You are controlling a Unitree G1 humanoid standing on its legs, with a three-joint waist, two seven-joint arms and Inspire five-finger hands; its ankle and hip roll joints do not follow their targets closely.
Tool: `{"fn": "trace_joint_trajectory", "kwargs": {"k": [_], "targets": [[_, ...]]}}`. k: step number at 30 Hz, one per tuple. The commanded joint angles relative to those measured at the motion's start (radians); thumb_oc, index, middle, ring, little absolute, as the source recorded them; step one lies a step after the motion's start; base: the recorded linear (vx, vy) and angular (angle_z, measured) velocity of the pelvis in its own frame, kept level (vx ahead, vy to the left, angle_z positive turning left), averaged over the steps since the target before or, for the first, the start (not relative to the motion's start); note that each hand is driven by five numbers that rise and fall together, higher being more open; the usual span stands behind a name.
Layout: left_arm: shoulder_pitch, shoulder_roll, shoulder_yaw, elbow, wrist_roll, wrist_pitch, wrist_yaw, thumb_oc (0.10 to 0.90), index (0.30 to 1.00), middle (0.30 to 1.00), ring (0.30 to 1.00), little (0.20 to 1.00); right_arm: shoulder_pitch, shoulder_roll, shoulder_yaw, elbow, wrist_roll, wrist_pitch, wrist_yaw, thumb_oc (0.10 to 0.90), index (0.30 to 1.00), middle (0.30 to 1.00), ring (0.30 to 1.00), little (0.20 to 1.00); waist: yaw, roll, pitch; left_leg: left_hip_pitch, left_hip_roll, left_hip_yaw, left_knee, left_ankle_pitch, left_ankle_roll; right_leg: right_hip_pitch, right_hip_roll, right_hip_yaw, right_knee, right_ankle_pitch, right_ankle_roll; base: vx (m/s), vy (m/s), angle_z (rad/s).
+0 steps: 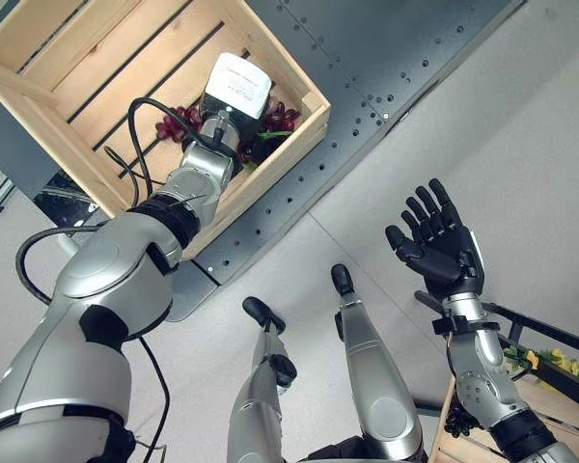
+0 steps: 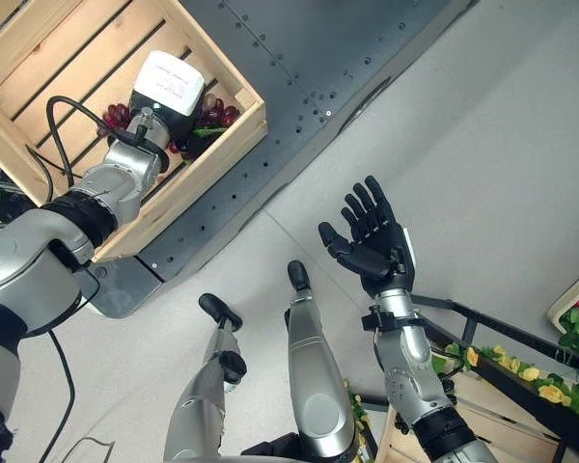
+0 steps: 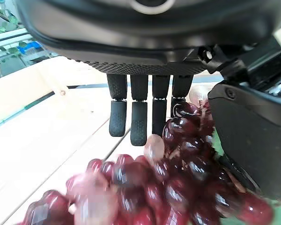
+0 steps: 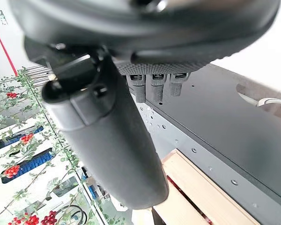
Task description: Pick up the fruits from the basket on one side to the basket on the other side
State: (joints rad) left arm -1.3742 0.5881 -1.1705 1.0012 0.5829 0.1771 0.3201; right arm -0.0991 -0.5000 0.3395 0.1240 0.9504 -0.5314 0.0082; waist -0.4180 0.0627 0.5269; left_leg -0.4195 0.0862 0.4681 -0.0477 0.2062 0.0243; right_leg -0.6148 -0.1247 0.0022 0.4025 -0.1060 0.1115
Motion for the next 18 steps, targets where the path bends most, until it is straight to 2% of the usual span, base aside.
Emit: {"fn": "trace_joint_trajectory", "kwargs": {"k": [1, 4, 8, 12, 14, 18], "targets": [[-0.012, 0.001, 0.089, 0.047, 0.006, -0.048, 0.082, 0.400, 0.300, 0.300, 0.300, 0.300, 0.008, -0.008, -0.063, -0.036, -0.002, -0.116, 0.022, 0.800, 0.900, 0.900, 0.900, 0.900, -0.045, -0.031, -0.007, 0.131, 0.091, -0.008, 0.056, -0.093, -0.153, 0.103, 0.072, -0.024, -0.272, 0.176, -0.049, -0.01, 0.004, 0.05], [-0.001, 0.016, 0.095, 0.040, -0.022, -0.051, 0.114, 0.400, 0.300, 0.300, 0.300, 0.300, 0.016, -0.014, -0.062, -0.035, 0.008, -0.123, 0.036, 0.800, 0.900, 0.900, 0.900, 0.900, -0.043, -0.028, -0.007, 0.139, 0.089, -0.010, 0.052, -0.092, -0.153, 0.111, 0.072, -0.023, -0.276, 0.175, -0.048, 0.00, 0.003, 0.01], [0.030, 0.047, 0.131, 0.016, -0.092, -0.072, 0.228, 0.400, 0.300, 0.300, 0.300, 0.300, 0.035, -0.014, -0.071, -0.039, 0.009, -0.130, 0.053, 0.800, 0.900, 0.900, 0.900, 0.900, -0.034, -0.023, -0.007, 0.160, 0.087, -0.010, 0.042, -0.095, -0.150, 0.134, 0.069, -0.026, -0.289, 0.176, -0.048, 0.00, 0.000, 0.00], [0.094, 0.091, 0.196, -0.021, -0.110, -0.123, 0.361, 0.400, 0.300, 0.300, 0.300, 0.300, 0.066, -0.019, -0.083, -0.053, 0.015, -0.143, 0.074, 0.800, 0.900, 0.900, 0.900, 0.900, -0.018, -0.016, -0.007, 0.191, 0.083, -0.024, 0.030, -0.097, -0.147, 0.171, 0.070, -0.032, -0.292, 0.166, -0.048, -0.01, 0.006, 0.01], [0.114, 0.099, 0.223, -0.033, -0.117, -0.128, 0.412, 0.400, 0.300, 0.300, 0.300, 0.300, 0.071, -0.018, -0.087, -0.062, 0.011, -0.143, 0.075, 0.800, 0.900, 0.900, 0.900, 0.900, -0.013, -0.016, -0.007, 0.201, 0.084, -0.026, 0.028, -0.097, -0.145, 0.181, 0.069, -0.035, -0.291, 0.165, -0.048, -0.02, 0.008, 0.02], [0.208, 0.134, 0.327, -0.075, -0.138, -0.172, 0.563, 0.400, 0.300, 0.300, 0.300, 0.300, 0.106, -0.012, -0.101, -0.090, 0.005, -0.134, 0.080, 0.800, 0.900, 0.900, 0.900, 0.900, 0.006, -0.014, -0.032, 0.235, 0.081, -0.041, 0.010, -0.100, -0.141, 0.224, 0.069, -0.039, -0.308, 0.158, -0.047, -0.02, 0.016, 0.08]]}}
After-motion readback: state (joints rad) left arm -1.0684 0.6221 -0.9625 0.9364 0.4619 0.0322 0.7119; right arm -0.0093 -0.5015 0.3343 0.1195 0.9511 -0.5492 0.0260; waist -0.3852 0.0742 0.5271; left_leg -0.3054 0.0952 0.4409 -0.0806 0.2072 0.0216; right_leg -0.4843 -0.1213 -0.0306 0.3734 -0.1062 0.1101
